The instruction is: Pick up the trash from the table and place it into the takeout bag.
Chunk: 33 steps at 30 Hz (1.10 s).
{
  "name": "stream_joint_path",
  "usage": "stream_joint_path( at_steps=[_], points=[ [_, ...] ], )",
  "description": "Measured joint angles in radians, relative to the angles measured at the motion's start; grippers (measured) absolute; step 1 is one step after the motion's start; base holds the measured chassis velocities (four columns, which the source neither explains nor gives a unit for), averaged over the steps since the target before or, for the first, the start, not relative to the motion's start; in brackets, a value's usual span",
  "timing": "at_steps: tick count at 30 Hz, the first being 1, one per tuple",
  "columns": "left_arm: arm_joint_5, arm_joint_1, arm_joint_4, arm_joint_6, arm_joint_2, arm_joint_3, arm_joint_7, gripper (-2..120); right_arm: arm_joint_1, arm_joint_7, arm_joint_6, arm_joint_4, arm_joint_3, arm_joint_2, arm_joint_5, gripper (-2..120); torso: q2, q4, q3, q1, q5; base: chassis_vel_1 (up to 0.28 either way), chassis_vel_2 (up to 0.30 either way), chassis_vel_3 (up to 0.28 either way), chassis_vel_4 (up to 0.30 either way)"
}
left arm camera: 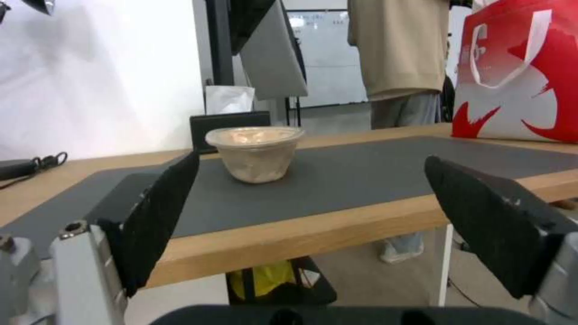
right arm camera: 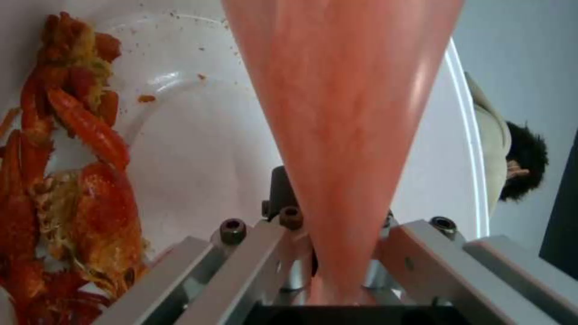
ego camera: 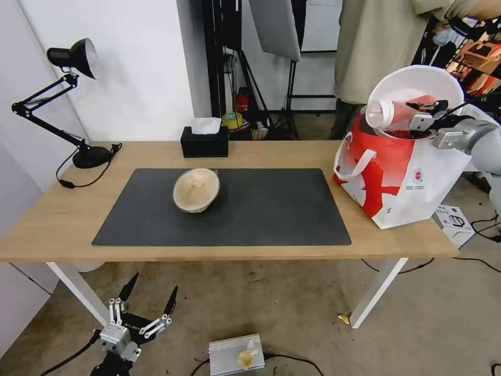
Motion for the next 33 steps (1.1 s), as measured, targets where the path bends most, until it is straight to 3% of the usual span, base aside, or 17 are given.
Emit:
stream_joint_path(
  at_steps=[8, 10, 21, 25, 33],
  points=[
    [0.006, -0.009, 0.003, 0.007, 0.0, 0.007, 0.001, 100, 0.001, -0.002, 0.0, -0.004, 0.0, 0.001, -0.002, 30, 0.0, -0.0001, 0.0, 0.0, 0.0, 0.0, 0.0, 0.0, 0.0],
    [0.007, -0.011, 0.004, 0.011, 0.0, 0.009, 0.001, 100, 0.001, -0.002, 0.001, -0.004, 0.001, 0.0, -0.003, 41, 0.0, 0.0, 0.0, 0.0, 0.0, 0.0, 0.0, 0.0, 0.0],
    [0.009, -0.014, 0.01, 0.015, 0.0, 0.014, 0.005, 100, 0.002, -0.015, 0.001, 0.011, 0.004, -0.009, -0.006, 77, 0.0, -0.0001, 0.0, 0.0, 0.0, 0.0, 0.0, 0.0, 0.0],
    [0.009, -0.014, 0.011, 0.015, 0.0, 0.013, 0.008, 100, 0.001, -0.016, -0.001, 0.029, 0.013, -0.018, -0.001, 96, 0.0, 0.0, 0.0, 0.0, 0.0, 0.0, 0.0, 0.0, 0.0],
    [0.01, -0.012, 0.011, 0.014, 0.0, 0.016, 0.009, 100, 0.001, -0.016, -0.01, 0.057, 0.024, -0.036, 0.024, 100, 0.0, 0.0, 0.0, 0.0, 0.0, 0.0, 0.0, 0.0, 0.0]
  ],
)
